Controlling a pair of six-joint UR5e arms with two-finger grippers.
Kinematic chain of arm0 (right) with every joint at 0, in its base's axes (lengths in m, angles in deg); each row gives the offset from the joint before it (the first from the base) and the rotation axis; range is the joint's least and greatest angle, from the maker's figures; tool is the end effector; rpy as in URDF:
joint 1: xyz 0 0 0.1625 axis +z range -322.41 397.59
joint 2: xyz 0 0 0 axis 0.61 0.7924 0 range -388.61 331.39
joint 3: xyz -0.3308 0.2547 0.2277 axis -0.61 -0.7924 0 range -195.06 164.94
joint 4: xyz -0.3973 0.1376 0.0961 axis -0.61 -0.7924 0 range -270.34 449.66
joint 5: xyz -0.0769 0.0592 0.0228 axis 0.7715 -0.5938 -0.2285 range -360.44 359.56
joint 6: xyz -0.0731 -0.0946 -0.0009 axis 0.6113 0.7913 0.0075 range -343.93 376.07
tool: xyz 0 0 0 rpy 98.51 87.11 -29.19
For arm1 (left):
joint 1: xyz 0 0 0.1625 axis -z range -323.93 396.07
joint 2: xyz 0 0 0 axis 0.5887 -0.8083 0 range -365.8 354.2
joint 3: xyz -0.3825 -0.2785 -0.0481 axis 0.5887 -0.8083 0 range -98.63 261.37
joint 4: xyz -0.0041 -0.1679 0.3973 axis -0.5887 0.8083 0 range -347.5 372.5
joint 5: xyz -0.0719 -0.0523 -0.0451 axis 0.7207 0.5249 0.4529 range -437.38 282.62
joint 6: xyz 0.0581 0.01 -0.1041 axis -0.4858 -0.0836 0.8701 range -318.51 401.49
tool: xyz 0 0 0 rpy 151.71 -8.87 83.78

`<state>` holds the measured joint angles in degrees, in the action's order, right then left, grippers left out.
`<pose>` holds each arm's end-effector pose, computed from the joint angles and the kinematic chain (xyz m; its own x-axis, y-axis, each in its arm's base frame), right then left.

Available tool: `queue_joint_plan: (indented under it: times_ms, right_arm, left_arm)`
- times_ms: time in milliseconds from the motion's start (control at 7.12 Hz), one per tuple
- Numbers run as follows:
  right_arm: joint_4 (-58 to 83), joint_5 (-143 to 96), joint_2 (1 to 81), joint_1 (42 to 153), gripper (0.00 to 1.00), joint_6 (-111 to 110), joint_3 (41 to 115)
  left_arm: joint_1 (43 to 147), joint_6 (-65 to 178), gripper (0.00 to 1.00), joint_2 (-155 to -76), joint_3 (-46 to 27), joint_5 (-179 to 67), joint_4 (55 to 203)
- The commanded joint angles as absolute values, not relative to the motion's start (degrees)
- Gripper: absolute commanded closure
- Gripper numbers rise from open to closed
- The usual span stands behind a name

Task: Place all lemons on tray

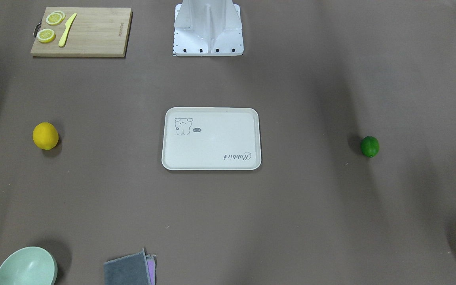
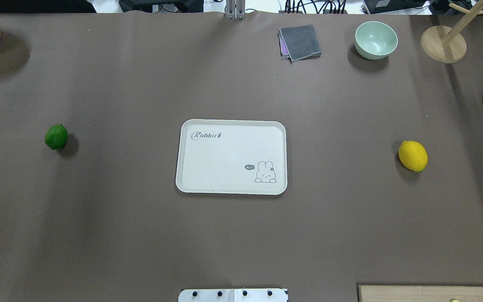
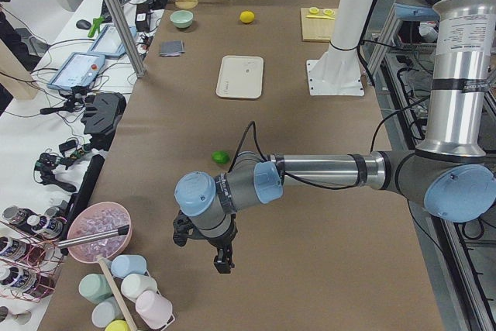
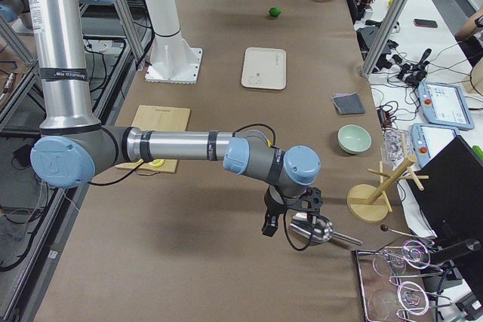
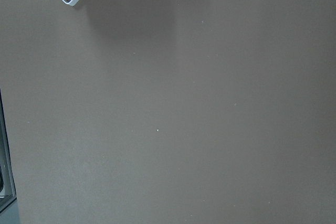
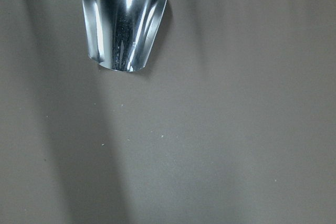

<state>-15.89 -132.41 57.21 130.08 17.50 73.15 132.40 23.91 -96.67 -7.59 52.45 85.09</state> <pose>0.0759 -0.5185 0.7290 0.7370 0.1601 0.6567 -0.0240 0.9771 -0.2112 -0.1097 -0.4755 0.7568 0.7390 0.0222 -0.6734 -0.1239 0.9869 -0.1034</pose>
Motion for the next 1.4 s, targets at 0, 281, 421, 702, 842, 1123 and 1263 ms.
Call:
queue_joint_plan:
  times_ms: [0, 281, 421, 702, 842, 1123, 1263]
  right_arm:
    - [-15.9, -132.2, 57.2, 130.5, 0.01, 18.2, 73.5]
    - [-15.8, -132.2, 57.2, 130.5, 0.01, 18.2, 73.6]
    - [-15.8, -132.2, 57.2, 130.5, 0.0, 18.2, 73.6]
    - [-15.8, -132.2, 57.2, 130.5, 0.0, 18.1, 73.8]
    - [-15.8, -132.2, 57.1, 130.5, 0.0, 18.1, 73.8]
    - [-15.8, -132.2, 57.1, 130.5, 0.0, 18.2, 73.9]
    - [-15.8, -132.1, 57.0, 130.5, 0.0, 18.2, 74.1]
  left_arm:
    - [132.3, 24.0, 0.02, -96.9, -7.7, 52.4, 85.1]
    - [132.3, 24.1, 0.02, -96.9, -7.8, 52.5, 85.0]
    - [132.3, 27.0, 0.02, -96.9, -7.9, 52.7, 85.0]
    - [131.9, 31.3, 0.02, -97.2, -10.1, 53.1, 84.6]
    - [129.7, 37.0, 0.02, -97.3, -12.9, 53.3, 83.7]
    - [122.6, 48.6, 0.02, -97.5, -19.0, 56.0, 83.4]
    - [118.5, 54.3, 0.02, -98.7, -21.2, 56.6, 83.4]
